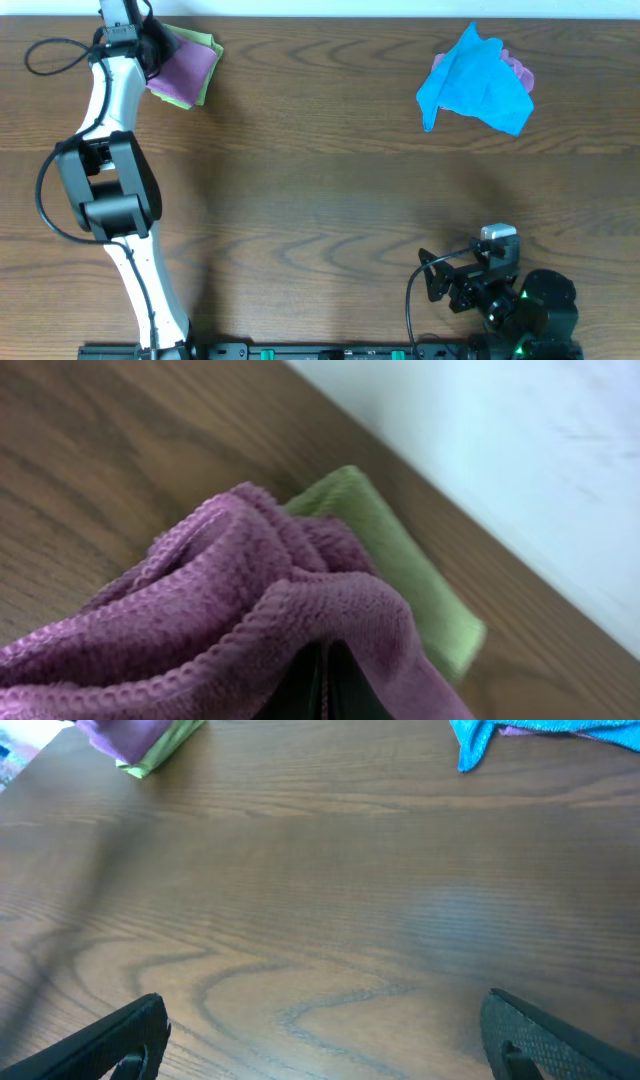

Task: Fold the cloth
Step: 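Lower the pink cloth onto the yellow-green cloth and open the left gripper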

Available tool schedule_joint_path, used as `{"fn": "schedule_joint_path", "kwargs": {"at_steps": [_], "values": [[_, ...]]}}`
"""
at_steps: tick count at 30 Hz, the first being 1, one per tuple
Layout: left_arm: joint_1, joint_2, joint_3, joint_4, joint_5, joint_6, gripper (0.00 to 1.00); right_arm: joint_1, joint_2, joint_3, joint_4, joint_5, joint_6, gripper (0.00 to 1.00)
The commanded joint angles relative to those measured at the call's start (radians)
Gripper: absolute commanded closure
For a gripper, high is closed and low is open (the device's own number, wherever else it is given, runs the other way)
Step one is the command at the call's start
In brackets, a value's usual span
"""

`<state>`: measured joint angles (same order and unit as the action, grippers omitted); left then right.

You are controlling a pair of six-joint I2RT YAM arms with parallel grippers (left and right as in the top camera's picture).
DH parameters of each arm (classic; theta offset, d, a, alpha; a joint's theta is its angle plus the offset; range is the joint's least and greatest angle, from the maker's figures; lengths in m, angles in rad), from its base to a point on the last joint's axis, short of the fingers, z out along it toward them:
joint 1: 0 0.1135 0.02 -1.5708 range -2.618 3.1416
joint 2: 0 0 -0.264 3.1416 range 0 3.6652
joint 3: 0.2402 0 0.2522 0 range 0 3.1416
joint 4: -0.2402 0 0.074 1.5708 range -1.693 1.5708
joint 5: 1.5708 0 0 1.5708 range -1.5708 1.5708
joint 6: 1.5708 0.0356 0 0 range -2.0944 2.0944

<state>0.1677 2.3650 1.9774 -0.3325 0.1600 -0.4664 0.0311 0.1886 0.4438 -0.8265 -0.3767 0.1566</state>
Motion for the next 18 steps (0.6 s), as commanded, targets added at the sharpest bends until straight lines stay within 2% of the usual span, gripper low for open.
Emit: {"fn": "schedule_joint_path", "kwargs": {"at_steps": [1, 12, 18], "values": [[0.003, 0.018, 0.018, 0.009, -0.032, -0.017, 0.94, -0.007, -0.006, -0.002, -0.002, 0.004, 0.015, 0.01], [0.004, 0.036, 0.018, 0.02, -0.04, -0.016, 0.94, -0.007, -0.006, -0.002, -0.002, 0.004, 0.015, 0.01], [0.004, -0.043, 0.042, -0.024, 0.015, 0.021, 0.94, -0.007, -0.006, -0.002, -0.002, 0.004, 0.015, 0.01]]}}
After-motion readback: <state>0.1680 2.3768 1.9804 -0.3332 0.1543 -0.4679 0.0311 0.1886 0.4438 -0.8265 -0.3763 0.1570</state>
